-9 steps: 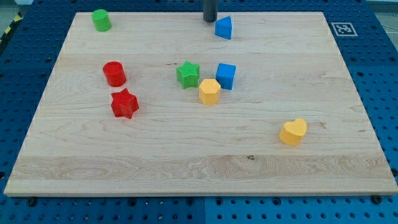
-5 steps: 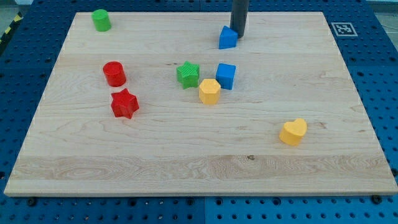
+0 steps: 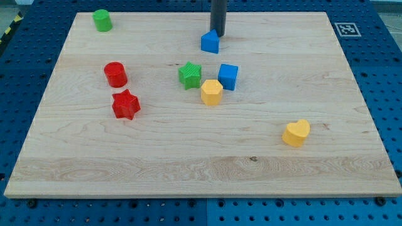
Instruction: Move red circle towards the top centre
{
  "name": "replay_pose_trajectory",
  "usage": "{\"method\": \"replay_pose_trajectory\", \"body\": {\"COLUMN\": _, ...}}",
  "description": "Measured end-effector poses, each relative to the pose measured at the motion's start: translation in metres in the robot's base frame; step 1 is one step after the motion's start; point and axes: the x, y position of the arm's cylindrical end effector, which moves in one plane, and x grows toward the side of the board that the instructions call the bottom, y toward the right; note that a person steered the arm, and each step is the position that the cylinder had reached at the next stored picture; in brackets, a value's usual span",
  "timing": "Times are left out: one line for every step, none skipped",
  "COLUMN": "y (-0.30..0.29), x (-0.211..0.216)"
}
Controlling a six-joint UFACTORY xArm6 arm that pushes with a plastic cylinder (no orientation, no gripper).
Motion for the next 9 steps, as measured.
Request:
{"method": "replay_pose_trajectory", "body": {"y": -0.001, "x": 0.033}}
{"method": "replay_pose_trajectory", "body": {"y": -0.001, "x": 0.056}}
{"method": "replay_pose_trajectory", "body": {"y": -0.010, "x": 0.042}}
{"method": "replay_pose_trajectory", "body": {"y": -0.042, "x": 0.001}}
{"method": "replay_pose_trajectory", "body": {"y": -0.064, "x": 0.016}}
{"method": "replay_pose_trajectory", "body": {"y": -0.055, "x": 0.049}}
{"method": "replay_pose_trajectory", "body": {"y": -0.046, "x": 0.052}}
{"method": "replay_pose_trajectory", "body": {"y": -0.046, "x": 0.055}}
{"method": "replay_pose_trajectory", "body": {"y": -0.046, "x": 0.038}}
